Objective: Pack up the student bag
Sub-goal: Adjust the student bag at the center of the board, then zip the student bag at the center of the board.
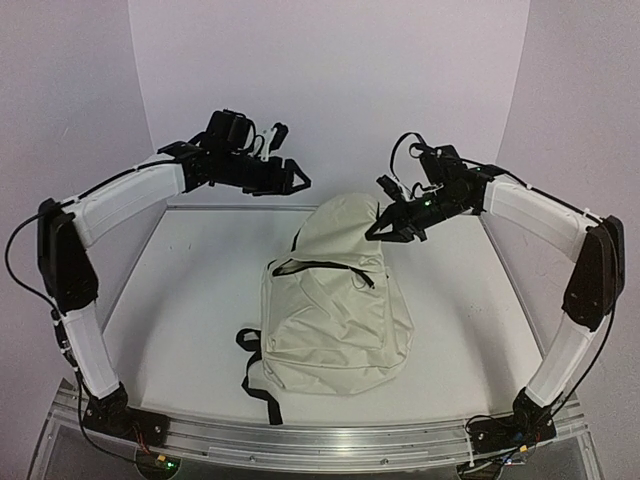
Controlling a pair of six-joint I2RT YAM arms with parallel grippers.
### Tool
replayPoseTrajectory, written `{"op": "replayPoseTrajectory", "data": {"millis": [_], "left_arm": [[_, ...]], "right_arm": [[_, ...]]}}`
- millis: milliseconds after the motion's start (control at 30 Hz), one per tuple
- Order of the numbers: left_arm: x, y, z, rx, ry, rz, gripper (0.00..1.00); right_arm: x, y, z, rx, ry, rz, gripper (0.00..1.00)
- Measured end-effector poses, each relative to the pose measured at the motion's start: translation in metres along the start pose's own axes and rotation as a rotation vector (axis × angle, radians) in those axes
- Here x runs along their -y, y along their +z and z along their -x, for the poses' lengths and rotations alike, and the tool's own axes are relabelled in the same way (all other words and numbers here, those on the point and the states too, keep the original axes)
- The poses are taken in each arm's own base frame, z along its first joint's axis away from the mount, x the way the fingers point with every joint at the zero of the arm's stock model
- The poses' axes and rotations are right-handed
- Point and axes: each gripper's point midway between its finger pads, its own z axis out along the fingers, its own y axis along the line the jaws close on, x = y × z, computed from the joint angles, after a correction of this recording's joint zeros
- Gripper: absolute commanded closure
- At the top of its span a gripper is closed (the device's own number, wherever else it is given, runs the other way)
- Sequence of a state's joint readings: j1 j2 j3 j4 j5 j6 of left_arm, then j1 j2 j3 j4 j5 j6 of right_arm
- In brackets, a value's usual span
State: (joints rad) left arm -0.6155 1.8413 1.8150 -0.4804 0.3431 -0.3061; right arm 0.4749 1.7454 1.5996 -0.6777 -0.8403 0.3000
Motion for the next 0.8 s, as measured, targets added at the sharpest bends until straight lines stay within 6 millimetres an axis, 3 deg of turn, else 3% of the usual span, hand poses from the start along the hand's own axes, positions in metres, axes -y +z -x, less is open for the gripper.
{"op": "replayPoseTrajectory", "data": {"millis": [67, 167, 267, 400, 567, 667, 800], "left_arm": [[0.052, -0.02, -0.012, 0.006, 0.118, -0.055, 0.3], [0.127, -0.048, -0.045, -0.008, 0.288, -0.174, 0.31], [0.165, -0.059, -0.08, -0.044, 0.43, -0.226, 0.34], [0.178, -0.045, -0.121, -0.127, 0.624, -0.175, 0.37], [0.174, -0.017, -0.17, -0.24, 0.886, -0.064, 0.42], [0.177, -0.012, -0.182, -0.252, 1.037, -0.026, 0.48], [0.183, -0.009, -0.184, -0.216, 1.188, -0.002, 0.54]], "right_arm": [[0.002, 0.001, 0.0, 0.009, 0.018, 0.004, 1.0], [0.007, 0.004, -0.001, 0.013, 0.046, 0.004, 1.0], [0.011, 0.006, -0.003, 0.014, 0.065, 0.005, 1.0], [0.01, 0.007, -0.001, 0.019, 0.071, 0.016, 1.0], [0.009, 0.008, -0.001, 0.023, 0.074, 0.021, 1.0], [0.006, 0.006, -0.003, 0.025, 0.071, 0.023, 1.0], [0.001, 0.004, -0.005, 0.029, 0.06, 0.029, 1.0]]}}
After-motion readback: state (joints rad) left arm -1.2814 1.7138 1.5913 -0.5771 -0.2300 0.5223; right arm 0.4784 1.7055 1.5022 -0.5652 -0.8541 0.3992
